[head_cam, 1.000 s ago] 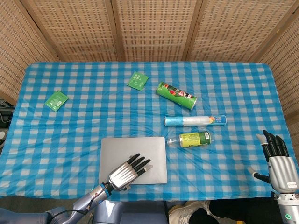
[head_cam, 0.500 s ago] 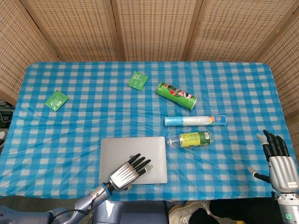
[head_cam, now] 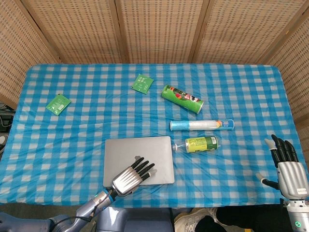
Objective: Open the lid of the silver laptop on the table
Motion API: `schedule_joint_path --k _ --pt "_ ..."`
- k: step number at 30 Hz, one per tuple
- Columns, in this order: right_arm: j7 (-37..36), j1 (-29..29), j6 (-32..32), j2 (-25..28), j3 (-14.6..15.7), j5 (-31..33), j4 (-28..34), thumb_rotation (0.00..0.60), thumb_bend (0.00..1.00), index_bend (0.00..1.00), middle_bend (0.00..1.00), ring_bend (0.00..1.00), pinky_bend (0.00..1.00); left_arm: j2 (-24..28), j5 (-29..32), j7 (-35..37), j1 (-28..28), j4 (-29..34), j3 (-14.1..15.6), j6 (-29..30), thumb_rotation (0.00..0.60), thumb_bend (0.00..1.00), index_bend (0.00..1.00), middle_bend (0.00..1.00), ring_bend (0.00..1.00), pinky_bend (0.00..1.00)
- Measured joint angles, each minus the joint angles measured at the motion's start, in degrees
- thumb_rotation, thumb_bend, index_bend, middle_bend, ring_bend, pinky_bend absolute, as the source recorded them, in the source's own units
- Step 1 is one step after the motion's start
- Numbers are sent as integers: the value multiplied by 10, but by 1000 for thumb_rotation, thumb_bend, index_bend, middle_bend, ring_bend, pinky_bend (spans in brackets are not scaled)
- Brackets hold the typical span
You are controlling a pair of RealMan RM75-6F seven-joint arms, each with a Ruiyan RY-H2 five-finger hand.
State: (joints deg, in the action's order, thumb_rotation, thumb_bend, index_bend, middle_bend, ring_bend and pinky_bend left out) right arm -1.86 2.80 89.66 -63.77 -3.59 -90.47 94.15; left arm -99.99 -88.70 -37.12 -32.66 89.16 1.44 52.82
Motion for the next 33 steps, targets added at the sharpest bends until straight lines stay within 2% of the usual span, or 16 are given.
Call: schedule_joint_path --k 11,17,23,27,33 --pt "-5 -1 1 2 0 0 0 600 0 81 0 0 0 24 -8 -47 -6 27 -12 28 600 462 0 0 0 0" --pt "-5 -1 1 2 0 1 0 600 0 81 0 0 0 40 -3 -78 -11 49 -38 51 600 475 0 0 0 0" --pt "-4 -1 2 2 0 0 2 600 0 81 0 0 0 50 1 -105 -14 71 -78 93 600 478 0 0 0 0" --pt "-3 -1 2 2 0 0 2 600 0 81 0 0 0 49 27 -113 -14 81 -99 106 600 478 0 0 0 0" --pt "0 1 -2 1 0 3 2 600 0 81 0 0 0 35 109 -121 -18 78 -118 97 600 481 0 0 0 0"
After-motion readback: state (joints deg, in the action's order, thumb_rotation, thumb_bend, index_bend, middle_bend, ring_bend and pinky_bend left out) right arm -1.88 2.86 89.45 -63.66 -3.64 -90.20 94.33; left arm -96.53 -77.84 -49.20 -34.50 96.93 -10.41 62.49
